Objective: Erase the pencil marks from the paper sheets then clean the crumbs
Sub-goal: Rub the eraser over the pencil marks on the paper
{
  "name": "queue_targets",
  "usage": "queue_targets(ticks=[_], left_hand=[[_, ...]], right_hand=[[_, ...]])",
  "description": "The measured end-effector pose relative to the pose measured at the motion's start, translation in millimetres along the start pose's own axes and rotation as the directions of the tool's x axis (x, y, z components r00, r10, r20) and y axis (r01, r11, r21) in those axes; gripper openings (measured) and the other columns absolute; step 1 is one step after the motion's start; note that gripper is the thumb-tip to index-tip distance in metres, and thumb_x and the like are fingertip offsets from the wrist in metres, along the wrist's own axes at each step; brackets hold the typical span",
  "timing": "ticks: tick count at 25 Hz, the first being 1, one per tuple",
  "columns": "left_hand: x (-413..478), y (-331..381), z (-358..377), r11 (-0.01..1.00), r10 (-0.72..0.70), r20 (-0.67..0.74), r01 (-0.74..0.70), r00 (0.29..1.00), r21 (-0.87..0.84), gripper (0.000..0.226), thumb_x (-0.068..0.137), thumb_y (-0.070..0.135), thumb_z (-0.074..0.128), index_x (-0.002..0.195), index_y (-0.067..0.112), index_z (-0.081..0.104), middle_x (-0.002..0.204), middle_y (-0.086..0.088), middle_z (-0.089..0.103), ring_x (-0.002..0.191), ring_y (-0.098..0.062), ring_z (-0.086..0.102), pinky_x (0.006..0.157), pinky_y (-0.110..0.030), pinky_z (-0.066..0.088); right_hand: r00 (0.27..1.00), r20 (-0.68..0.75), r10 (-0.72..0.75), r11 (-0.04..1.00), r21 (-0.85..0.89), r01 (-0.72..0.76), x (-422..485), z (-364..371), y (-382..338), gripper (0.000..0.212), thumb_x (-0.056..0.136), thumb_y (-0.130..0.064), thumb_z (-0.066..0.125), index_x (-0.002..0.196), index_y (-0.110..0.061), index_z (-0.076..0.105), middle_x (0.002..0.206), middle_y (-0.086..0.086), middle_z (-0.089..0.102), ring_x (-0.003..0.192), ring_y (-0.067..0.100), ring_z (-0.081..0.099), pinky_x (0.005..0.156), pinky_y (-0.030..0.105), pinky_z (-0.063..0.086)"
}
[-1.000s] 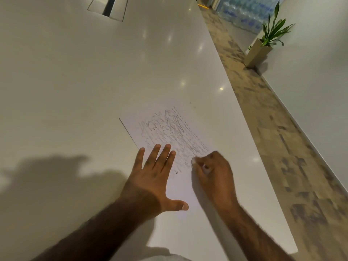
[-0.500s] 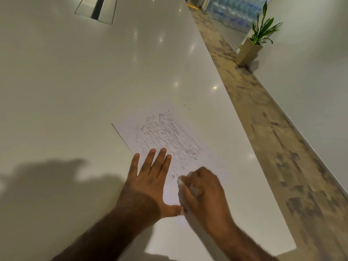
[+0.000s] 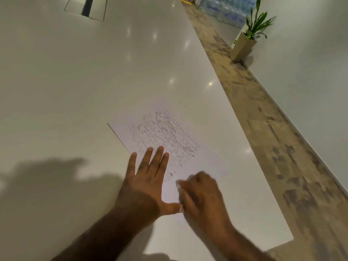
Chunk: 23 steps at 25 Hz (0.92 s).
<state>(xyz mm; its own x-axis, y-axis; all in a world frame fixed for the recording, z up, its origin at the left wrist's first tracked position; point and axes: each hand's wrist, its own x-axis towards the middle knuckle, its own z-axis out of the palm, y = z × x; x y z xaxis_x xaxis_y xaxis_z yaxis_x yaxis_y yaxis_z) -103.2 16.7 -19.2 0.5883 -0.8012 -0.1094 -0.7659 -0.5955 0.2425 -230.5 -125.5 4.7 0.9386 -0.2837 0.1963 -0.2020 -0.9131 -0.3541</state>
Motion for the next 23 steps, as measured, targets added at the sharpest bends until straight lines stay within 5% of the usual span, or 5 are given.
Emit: queue_targets(ticks=[4,10,16,21,23], left_hand=[[4,-1,4,1.0,-0.004,0.031,0.005,1.0,-0.028,0.131,0.053,0.105,-0.014,0.149,0.022,-0.044,0.154,0.0,-0.055,0.145,-0.022,-0.048,0.117,-0.059,-0.027],[5,0,5,1.0,-0.021,0.024,0.021,0.999,0.012,0.134,0.055,0.105,-0.017,0.158,0.021,-0.026,0.163,-0.004,-0.041,0.148,-0.026,-0.04,0.118,-0.058,-0.028],[7,0,2,0.999,-0.029,0.091,0.033,0.995,-0.038,0.133,0.043,0.107,-0.022,0.146,0.027,-0.048,0.15,0.002,-0.06,0.135,-0.021,-0.058,0.114,-0.06,-0.032],[-1,3,-6,0.996,0.036,0.032,-0.033,0.999,-0.077,0.128,0.071,0.102,0.014,0.162,0.013,0.027,0.172,-0.008,0.012,0.158,-0.031,0.014,0.121,-0.068,0.022],[0,4,-8,0.998,0.028,0.058,-0.024,0.998,-0.066,0.129,0.07,0.103,0.013,0.164,0.014,0.019,0.173,-0.008,0.007,0.159,-0.032,0.01,0.122,-0.068,0.02]], right_hand=[[0.914,-0.143,0.379,0.923,0.128,-0.363,68,-24,49,0.011,0.096,-0.019,0.072,0.103,-0.017,0.08,0.092,-0.003,0.062,0.086,0.013,0.064,0.077,0.021,0.05],[0.996,-0.077,0.045,0.999,0.026,-0.043,27,3,-3,0.009,0.091,-0.022,0.065,0.09,-0.025,0.074,0.08,-0.016,0.057,0.078,0.003,0.049,0.066,0.027,0.046],[0.909,-0.141,0.393,0.917,0.136,-0.375,88,-25,59,0.013,0.096,-0.018,0.071,0.104,-0.015,0.081,0.095,-0.001,0.064,0.085,0.007,0.062,0.082,0.026,0.051],[0.985,-0.125,0.123,0.991,0.058,-0.116,44,3,10,0.01,0.091,-0.027,0.067,0.082,-0.025,0.072,0.075,-0.014,0.057,0.077,0.005,0.05,0.063,0.017,0.038],[0.956,-0.168,0.24,0.97,0.077,-0.23,73,-9,35,0.009,0.092,-0.019,0.071,0.089,-0.019,0.079,0.079,-0.007,0.059,0.076,0.005,0.052,0.065,0.013,0.037]])
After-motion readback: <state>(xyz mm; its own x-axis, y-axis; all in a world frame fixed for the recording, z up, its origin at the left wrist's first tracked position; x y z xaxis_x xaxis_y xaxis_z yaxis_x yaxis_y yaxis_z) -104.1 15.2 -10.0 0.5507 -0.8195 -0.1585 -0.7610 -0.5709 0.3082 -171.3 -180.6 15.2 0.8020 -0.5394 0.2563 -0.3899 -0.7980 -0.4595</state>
